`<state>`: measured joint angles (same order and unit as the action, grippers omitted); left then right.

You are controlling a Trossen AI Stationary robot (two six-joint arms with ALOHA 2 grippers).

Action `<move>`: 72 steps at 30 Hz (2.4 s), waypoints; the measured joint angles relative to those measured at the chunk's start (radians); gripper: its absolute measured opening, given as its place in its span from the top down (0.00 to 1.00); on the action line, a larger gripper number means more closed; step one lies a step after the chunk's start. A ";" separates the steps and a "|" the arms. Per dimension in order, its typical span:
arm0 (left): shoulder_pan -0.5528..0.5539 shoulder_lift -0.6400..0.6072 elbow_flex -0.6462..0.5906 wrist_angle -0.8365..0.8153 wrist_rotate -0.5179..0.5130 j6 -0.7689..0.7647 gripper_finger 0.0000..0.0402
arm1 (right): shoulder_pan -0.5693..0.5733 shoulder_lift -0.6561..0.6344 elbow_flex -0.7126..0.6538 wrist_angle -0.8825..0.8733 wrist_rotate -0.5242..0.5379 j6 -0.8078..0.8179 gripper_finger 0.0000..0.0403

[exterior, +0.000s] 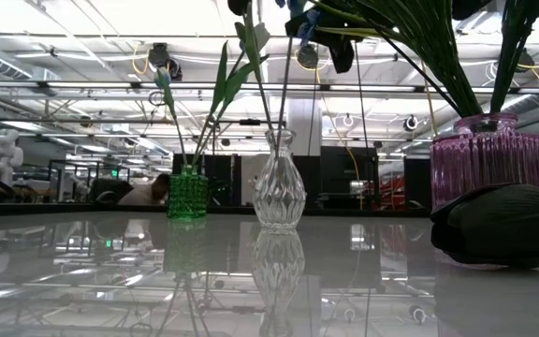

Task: Sort flowers into vase by color
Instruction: Put the left black flower into the transparent vase, then put the black flower into the transparent vase

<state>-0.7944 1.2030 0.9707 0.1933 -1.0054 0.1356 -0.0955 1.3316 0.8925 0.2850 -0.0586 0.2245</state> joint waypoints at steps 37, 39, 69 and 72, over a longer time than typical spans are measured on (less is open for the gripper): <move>0.000 0.001 0.000 -0.026 0.001 -0.026 0.48 | 0.049 -0.422 0.001 -0.316 0.087 0.025 0.44; 0.000 0.001 0.000 -0.024 0.001 -0.026 0.48 | 0.064 -0.429 0.001 -0.334 0.088 0.025 0.44; 0.000 0.001 0.000 -0.107 0.019 -0.248 0.48 | 0.466 -0.688 0.051 -1.323 0.291 0.487 0.44; 0.000 0.007 0.000 -0.104 0.040 -0.303 0.48 | 0.541 -0.647 0.051 -1.338 0.294 0.548 0.44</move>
<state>-0.7944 1.2101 0.9707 0.0895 -0.9657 -0.1673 0.4457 0.6847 0.9436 -1.0534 0.2357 0.7724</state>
